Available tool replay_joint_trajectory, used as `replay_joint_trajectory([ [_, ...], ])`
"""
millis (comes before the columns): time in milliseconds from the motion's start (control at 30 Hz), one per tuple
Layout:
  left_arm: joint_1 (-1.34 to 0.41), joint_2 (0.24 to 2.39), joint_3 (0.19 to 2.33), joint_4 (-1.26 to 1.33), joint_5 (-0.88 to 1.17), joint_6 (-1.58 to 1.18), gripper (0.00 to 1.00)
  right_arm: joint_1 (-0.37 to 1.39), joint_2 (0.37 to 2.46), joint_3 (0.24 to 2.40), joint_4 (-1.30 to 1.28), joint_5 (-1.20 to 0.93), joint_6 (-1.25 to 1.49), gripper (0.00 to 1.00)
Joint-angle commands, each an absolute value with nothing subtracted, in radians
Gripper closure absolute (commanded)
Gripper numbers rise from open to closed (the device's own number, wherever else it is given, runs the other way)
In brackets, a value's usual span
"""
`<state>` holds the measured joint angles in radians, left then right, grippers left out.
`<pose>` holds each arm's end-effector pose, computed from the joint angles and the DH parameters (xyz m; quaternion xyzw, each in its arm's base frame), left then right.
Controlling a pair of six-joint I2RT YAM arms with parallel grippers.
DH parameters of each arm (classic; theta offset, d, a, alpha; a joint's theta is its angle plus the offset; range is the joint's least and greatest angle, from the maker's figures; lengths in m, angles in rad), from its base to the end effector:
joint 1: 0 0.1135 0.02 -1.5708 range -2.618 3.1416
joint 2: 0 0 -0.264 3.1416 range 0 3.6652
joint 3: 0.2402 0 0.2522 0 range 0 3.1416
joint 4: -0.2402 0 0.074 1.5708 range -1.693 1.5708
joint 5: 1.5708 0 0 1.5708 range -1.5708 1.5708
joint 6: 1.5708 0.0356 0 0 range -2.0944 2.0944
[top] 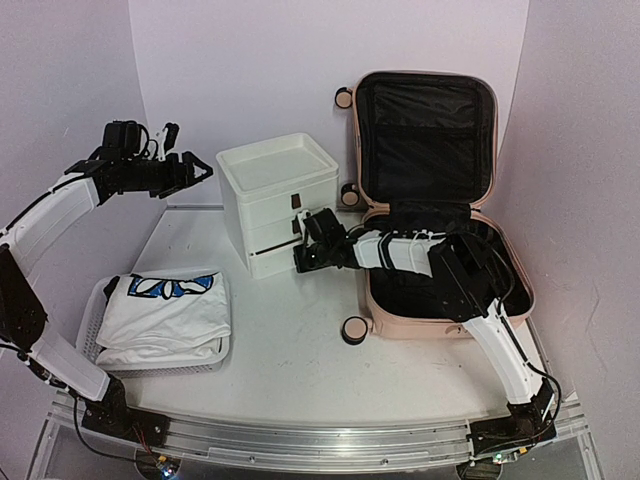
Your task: Open, take out, and arrange the luggage
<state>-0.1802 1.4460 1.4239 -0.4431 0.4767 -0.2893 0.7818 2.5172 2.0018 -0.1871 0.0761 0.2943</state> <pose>0.3195 -0.0748 0.3826 0.0787 0.8325 -0.3141 0.4495 0.3996 0.3930 0.1286 -0.2033 0.8836 0.1858 0.3786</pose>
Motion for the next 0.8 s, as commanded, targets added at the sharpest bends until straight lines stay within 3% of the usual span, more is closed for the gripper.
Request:
replay_joint_trajectory([
  [0,-0.173,1.442,1.419,-0.389,0.494,-0.298,0.19,0.799,2.508,2.052,-0.135,0.051,0.310,1.00],
  [767,-0.170,1.434,1.417,-0.384,0.505,-0.305,0.19,0.852,2.303,1.805,-0.106,-0.010,0.313,1.00],
])
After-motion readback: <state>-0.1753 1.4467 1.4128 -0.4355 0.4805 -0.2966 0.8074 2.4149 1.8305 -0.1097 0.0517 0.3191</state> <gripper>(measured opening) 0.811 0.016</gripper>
